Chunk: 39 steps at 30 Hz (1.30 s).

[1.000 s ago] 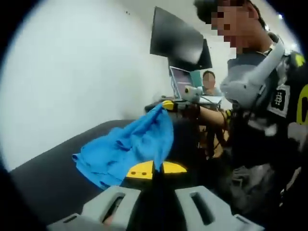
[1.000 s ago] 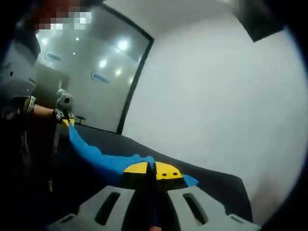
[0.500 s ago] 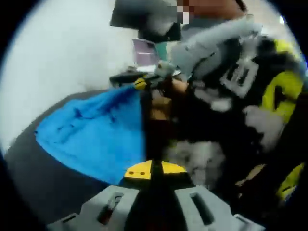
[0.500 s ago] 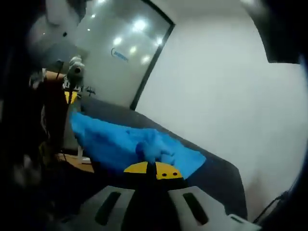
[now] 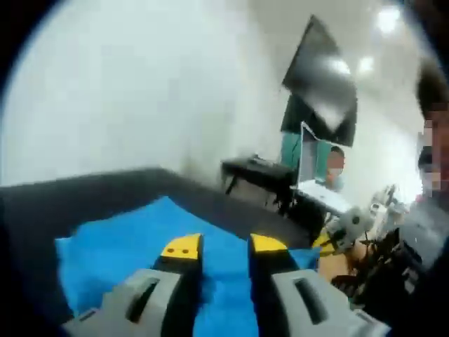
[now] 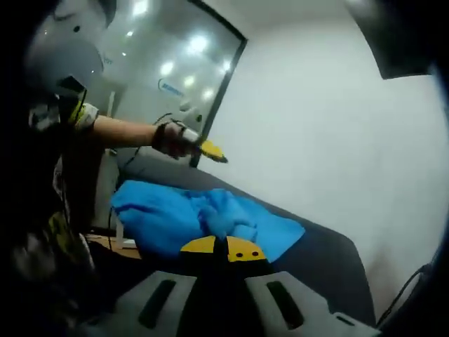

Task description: Spread out the cloth and fold it

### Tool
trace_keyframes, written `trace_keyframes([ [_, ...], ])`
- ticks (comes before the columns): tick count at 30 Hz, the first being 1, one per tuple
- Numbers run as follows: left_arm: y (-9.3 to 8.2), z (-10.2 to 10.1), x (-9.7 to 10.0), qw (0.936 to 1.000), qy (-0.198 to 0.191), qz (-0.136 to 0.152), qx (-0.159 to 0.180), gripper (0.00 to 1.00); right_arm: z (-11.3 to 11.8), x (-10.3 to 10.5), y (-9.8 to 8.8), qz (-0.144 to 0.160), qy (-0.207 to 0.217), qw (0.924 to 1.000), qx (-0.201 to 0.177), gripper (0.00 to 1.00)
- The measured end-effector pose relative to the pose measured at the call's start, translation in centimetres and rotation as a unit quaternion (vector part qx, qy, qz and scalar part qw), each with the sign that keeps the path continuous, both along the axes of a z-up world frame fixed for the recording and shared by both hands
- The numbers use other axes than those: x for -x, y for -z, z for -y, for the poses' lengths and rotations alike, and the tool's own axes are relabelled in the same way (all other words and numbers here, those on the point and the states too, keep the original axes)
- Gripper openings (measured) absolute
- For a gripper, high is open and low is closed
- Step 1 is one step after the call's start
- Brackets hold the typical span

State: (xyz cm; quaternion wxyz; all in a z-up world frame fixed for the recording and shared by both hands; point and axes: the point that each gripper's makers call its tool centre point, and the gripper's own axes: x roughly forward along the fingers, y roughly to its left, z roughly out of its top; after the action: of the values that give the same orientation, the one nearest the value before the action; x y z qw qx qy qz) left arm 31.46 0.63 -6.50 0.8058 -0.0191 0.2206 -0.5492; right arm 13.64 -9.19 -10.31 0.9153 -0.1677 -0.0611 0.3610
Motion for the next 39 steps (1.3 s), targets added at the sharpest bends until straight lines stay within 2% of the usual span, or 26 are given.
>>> trace_keyframes([
  [1,1.9,0.7,-1.6,0.9987,-0.001,-0.008,-0.050,0.30,0.0,0.0,0.0,0.002,0.000,1.0000,0.001,0.01],
  [2,3.9,0.8,-3.1,0.9962,-0.016,-0.021,-0.083,0.26,0.1,0.0,-0.1,0.005,0.001,1.0000,0.001,0.01],
  [4,7.3,1.2,-3.2,0.9872,-0.004,-0.092,-0.130,0.24,0.2,0.0,-0.3,0.009,0.003,1.0000,-0.004,0.01],
  [5,8.5,1.7,-2.8,0.9843,-0.006,-0.125,-0.125,0.24,0.3,0.1,-0.4,0.010,0.004,0.9999,-0.005,0.01],
  [6,8.7,1.7,-2.4,0.9838,0.003,-0.130,-0.123,0.24,0.4,0.1,-0.4,0.010,0.006,0.9999,-0.005,0.01],
  [8,9.0,1.7,-0.9,0.9843,0.042,-0.116,-0.126,0.10,0.6,0.2,-0.2,0.009,0.007,0.9999,-0.003,0.01],
  [9,8.6,1.5,-0.8,0.9867,0.039,-0.100,-0.122,0.06,0.8,0.1,0.0,0.006,0.006,1.0000,-0.005,0.01],
  [10,7.5,1.4,-0.9,0.9907,0.032,-0.090,-0.096,0.05,0.8,0.1,0.1,0.000,0.006,1.0000,-0.008,0.01],
  [11,6.1,1.3,0.0,0.9942,0.034,-0.077,-0.067,0.05,0.8,0.1,0.1,-0.007,0.006,0.9999,-0.010,0.01],
  [13,2.1,0.3,1.6,0.9980,0.033,-0.053,0.004,0.05,0.8,0.3,0.0,-0.016,0.005,0.9997,-0.016,0.01],
  [14,-0.2,-0.4,2.5,0.9983,0.033,-0.025,0.041,0.05,0.7,0.6,-0.1,-0.019,0.002,0.9997,-0.015,0.01],
  [15,-2.3,-1.5,3.4,0.9972,0.029,0.002,0.069,0.05,0.7,0.9,-0.2,-0.019,-0.001,0.9997,-0.016,0.01],
  [17,-5.5,-3.5,6.9,0.9911,0.039,0.057,0.114,0.05,0.5,1.7,-0.6,-0.020,-0.013,0.9995,-0.022,0.01],
  [19,-7.1,-5.7,11.0,0.9830,0.053,0.111,0.136,0.05,0.6,2.4,-0.9,-0.021,-0.018,0.9992,-0.027,0.01],
  [20,-7.2,-6.6,12.8,0.9816,0.051,0.119,0.141,0.05,0.7,2.6,-0.9,-0.022,-0.019,0.9992,-0.027,0.01],
  [21,-6.9,-7.4,14.4,0.9814,0.050,0.122,0.140,0.05,0.7,2.8,-0.8,-0.023,-0.021,0.9992,-0.026,0.01],
  [22,-6.6,-8.1,16.4,0.9790,0.058,0.143,0.133,0.05,0.6,3.0,-0.7,-0.025,-0.024,0.9991,-0.024,0.01],
  [23,-5.9,-8.7,17.7,0.9793,0.061,0.153,0.117,0.05,0.5,3.2,-0.6,-0.026,-0.026,0.9991,-0.023,0.01],
  [24,-5.0,-9.5,19.0,0.9826,0.050,0.149,0.099,0.05,0.2,3.4,-0.5,-0.028,-0.030,0.9990,-0.019,0.01],
  [26,-3.0,-11.0,21.6,0.9848,0.047,0.147,0.081,0.05,-0.5,4.2,-0.2,-0.027,-0.043,0.9987,-0.005,0.01],
  [28,-0.4,-12.5,23.5,0.9890,0.050,0.128,0.056,0.05,-1.4,5.0,0.1,-0.020,-0.059,0.9979,0.016,0.01],
  [32,3.3,-14.5,24.4,0.9961,0.021,0.070,0.049,0.05,-2.7,6.2,1.2,-0.023,-0.082,0.9949,0.055,0.01],
  [35,4.5,-15.0,23.8,0.9966,-0.002,0.063,0.053,0.05,-3.0,6.3,1.8,-0.025,-0.082,0.9939,0.069,0.01],
  [37,5.1,-14.5,24.5,0.9973,0.019,0.052,0.048,0.06,-2.9,6.2,1.7,-0.027,-0.080,0.9942,0.065,0.01],
  [39,5.2,-14.0,24.7,0.9972,0.027,0.061,0.035,0.05,-2.7,6.1,1.1,-0.028,-0.077,0.9952,0.053,0.01],
])
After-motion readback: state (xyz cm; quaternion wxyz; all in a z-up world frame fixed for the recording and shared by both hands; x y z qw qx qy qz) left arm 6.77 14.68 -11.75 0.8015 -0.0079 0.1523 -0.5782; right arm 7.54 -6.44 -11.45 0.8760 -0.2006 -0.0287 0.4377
